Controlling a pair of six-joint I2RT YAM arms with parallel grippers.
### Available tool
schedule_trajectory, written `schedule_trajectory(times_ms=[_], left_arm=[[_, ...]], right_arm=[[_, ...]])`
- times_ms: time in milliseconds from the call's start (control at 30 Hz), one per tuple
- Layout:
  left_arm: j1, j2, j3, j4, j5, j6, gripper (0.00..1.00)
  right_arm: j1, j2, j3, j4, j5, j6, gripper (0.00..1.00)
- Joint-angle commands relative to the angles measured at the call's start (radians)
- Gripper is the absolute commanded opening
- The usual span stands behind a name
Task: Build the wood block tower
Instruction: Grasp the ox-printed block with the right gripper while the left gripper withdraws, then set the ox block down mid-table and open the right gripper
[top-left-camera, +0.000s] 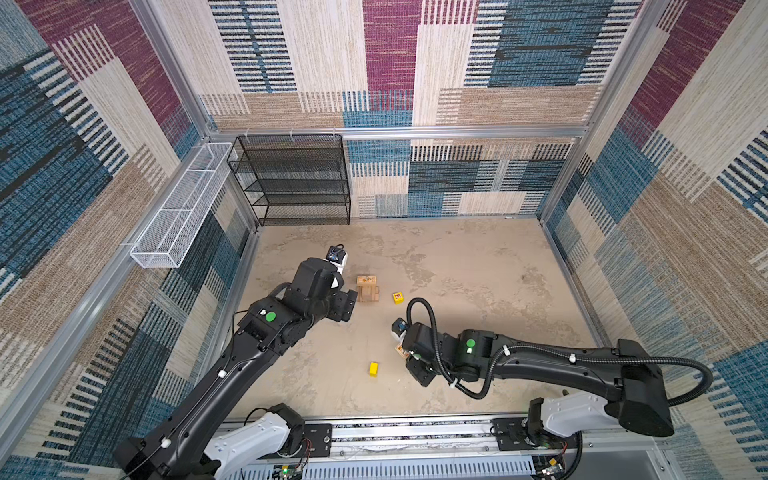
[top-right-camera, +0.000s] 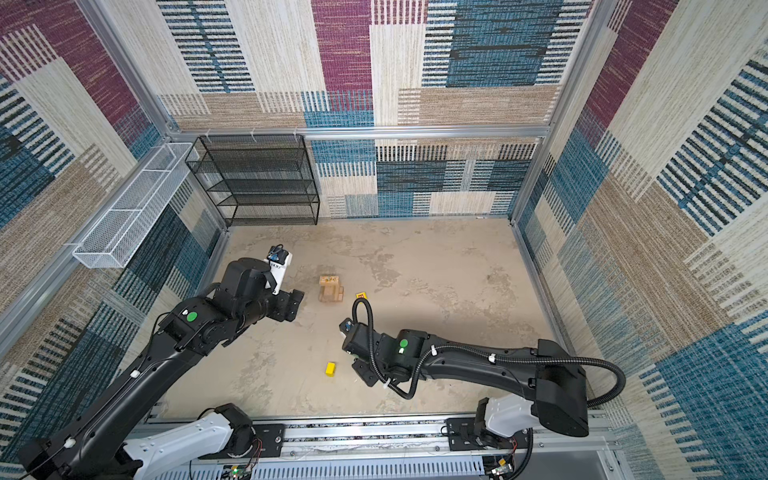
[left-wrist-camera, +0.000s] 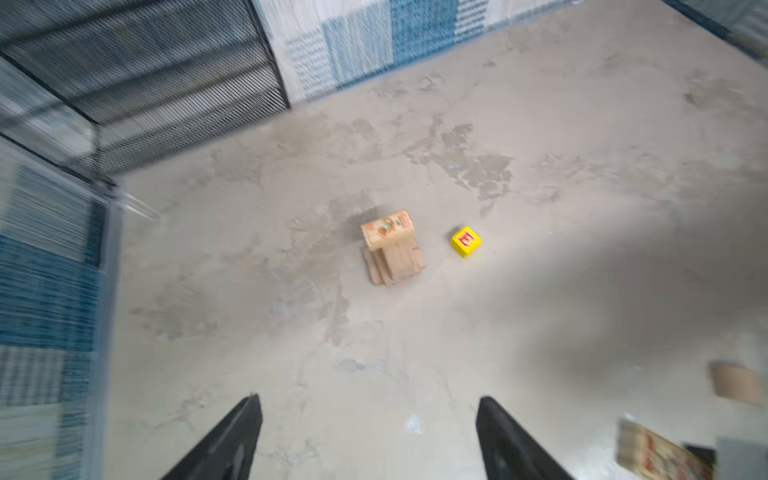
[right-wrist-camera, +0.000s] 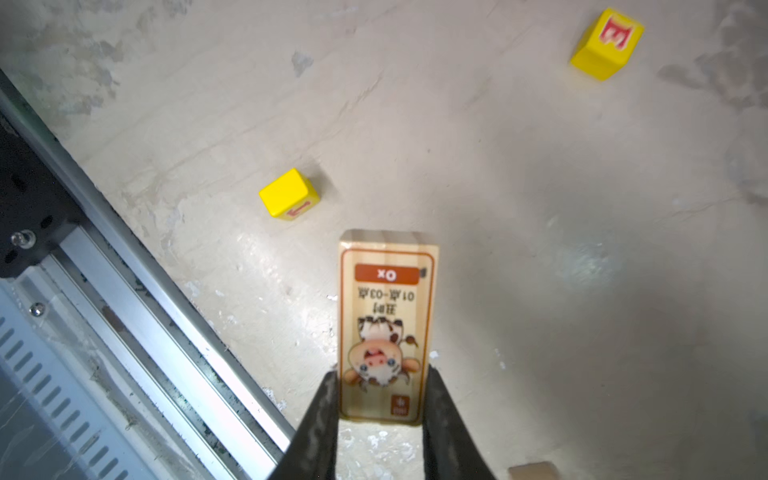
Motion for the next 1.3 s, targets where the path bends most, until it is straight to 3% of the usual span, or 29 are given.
schedule_trajectory(times_ms=[0, 100, 267, 467, 700, 800, 867, 1033, 1267], left_arm=[[0.008, 0.037, 0.015, -0.061, 0.329, -0.112, 0.82], [0.008, 0.063, 0.016, -0.072, 0.394, -0.117, 0.82], [0.008, 0.062, 0.005, -0.118, 0.215, -0.096, 0.82], [0.008, 0.065, -0.032, -0.098, 0.185, -0.048, 0.82], [0.008, 0.071, -0.036, -0.076, 0.111, 0.044, 0.84], [0.008, 0.071, -0.032, -0.068, 0.104, 0.082, 0.88], [0.007, 0.070, -0.033, -0.058, 0.095, 0.101, 0.94], [-0.026, 0.090, -0.021, -0.045, 0.132, 0.128, 0.99], [-0.137, 0.173, -0.035, 0.035, 0.172, 0.267, 0.99]], right_arm=[[-0.073, -0.008, 0.058, 0.035, 0.012, -0.130, 0.19], [-0.144, 0.024, 0.113, 0.045, -0.061, -0.157, 0.19], [-0.154, 0.140, 0.089, -0.007, -0.083, -0.040, 0.22], [-0.153, 0.217, -0.043, 0.089, -0.178, 0.180, 0.20], [-0.154, 0.341, -0.023, 0.102, -0.147, 0.256, 0.22], [-0.153, 0.353, -0.013, 0.103, -0.146, 0.268, 0.32], [-0.153, 0.336, -0.007, 0.102, -0.166, 0.274, 0.55], [-0.158, 0.187, -0.041, 0.115, -0.150, 0.280, 0.77], [-0.269, -0.098, -0.167, 0.203, -0.112, 0.254, 0.85]])
